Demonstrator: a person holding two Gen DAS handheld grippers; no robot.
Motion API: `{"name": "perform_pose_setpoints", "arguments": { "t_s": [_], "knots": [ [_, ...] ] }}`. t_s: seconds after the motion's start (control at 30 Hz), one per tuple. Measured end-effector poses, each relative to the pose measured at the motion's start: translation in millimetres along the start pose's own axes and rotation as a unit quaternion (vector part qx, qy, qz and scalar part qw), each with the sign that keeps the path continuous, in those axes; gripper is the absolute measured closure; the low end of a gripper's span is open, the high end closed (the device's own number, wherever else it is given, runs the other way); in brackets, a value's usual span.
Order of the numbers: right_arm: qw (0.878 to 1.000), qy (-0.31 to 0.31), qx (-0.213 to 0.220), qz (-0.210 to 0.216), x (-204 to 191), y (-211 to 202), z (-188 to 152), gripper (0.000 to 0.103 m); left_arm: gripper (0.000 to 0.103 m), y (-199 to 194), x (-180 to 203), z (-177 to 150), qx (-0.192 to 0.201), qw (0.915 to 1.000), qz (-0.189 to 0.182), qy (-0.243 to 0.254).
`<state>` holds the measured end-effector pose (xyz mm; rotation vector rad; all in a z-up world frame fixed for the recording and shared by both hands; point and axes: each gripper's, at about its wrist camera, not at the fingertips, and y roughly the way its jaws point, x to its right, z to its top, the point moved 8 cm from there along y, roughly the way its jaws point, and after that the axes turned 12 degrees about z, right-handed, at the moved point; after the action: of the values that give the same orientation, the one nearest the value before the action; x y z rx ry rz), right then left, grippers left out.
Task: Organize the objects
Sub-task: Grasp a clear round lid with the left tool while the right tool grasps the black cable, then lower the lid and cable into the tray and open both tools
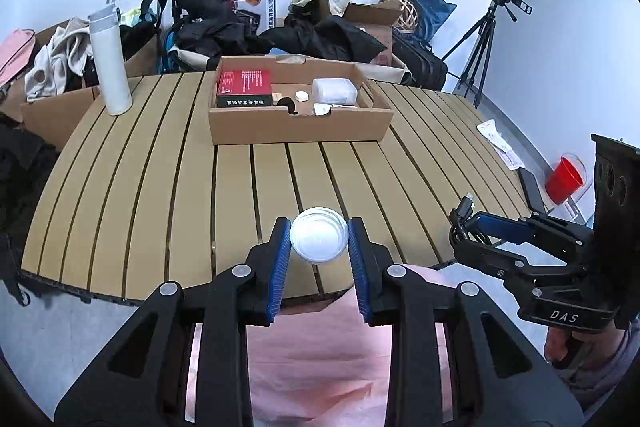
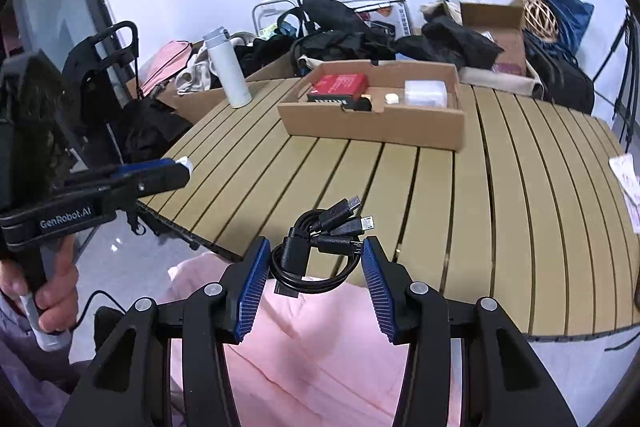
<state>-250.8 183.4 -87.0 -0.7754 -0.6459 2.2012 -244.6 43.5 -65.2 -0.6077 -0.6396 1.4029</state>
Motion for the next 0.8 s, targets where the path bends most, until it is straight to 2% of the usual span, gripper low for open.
{"name": "perform_pose_setpoints", "arguments": {
  "t_s": [0.13, 0.23, 0.3, 0.37, 0.47, 0.53, 0.57, 0.63, 0.7, 0.8],
  "knots": [
    [1.000, -0.004, -0.001, -0.001, 0.1, 3.0, 8.2, 0.052, 0.078, 13.3, -3.8, 6.3, -0.013, 0.9999, 0.002, -0.002],
    [1.000, -0.015, -0.004, -0.008, 6.3, 6.0, 24.7, 0.052, 0.078, 20.7, -4.8, 30.9, -0.009, 0.9998, -0.020, 0.002],
    [1.000, -0.024, -0.002, -0.007, 12.7, 8.0, 47.3, 0.052, 0.078, 27.7, -5.5, 59.4, -0.003, 0.9995, -0.030, 0.011],
    [0.999, -0.034, -0.006, 0.004, 21.6, 12.6, 74.5, 0.052, 0.078, 37.7, -7.1, 99.3, 0.008, 0.9992, -0.025, 0.029],
    [0.999, -0.044, -0.011, 0.017, 36.8, 22.3, 118.7, 0.052, 0.078, 53.3, -7.5, 161.2, 0.017, 0.9982, -0.038, 0.042],
    [0.998, -0.049, -0.011, 0.030, 55.9, 33.0, 163.1, 0.052, 0.078, 67.0, -2.0, 200.1, 0.011, 0.9965, -0.070, 0.043],
    [0.998, -0.048, -0.013, 0.030, 64.7, 39.7, 180.4, 0.052, 0.078, 74.5, 0.0, 213.2, 0.009, 0.9961, -0.074, 0.046],
    [0.998, -0.055, -0.022, 0.023, 85.6, 59.5, 214.8, 0.052, 0.078, 98.8, 1.9, 238.9, 0.000, 0.9963, -0.066, 0.054],
    [0.998, -0.050, -0.036, 0.028, 104.2, 82.7, 239.6, 0.052, 0.078, 144.0, 2.1, 261.3, -0.022, 0.9969, -0.049, 0.057],
    [0.997, -0.014, -0.069, 0.043, 145.2, 139.0, 268.4, 0.052, 0.078, 221.2, 4.3, 269.0, -0.087, 0.9940, -0.049, 0.044]
  ]
}}
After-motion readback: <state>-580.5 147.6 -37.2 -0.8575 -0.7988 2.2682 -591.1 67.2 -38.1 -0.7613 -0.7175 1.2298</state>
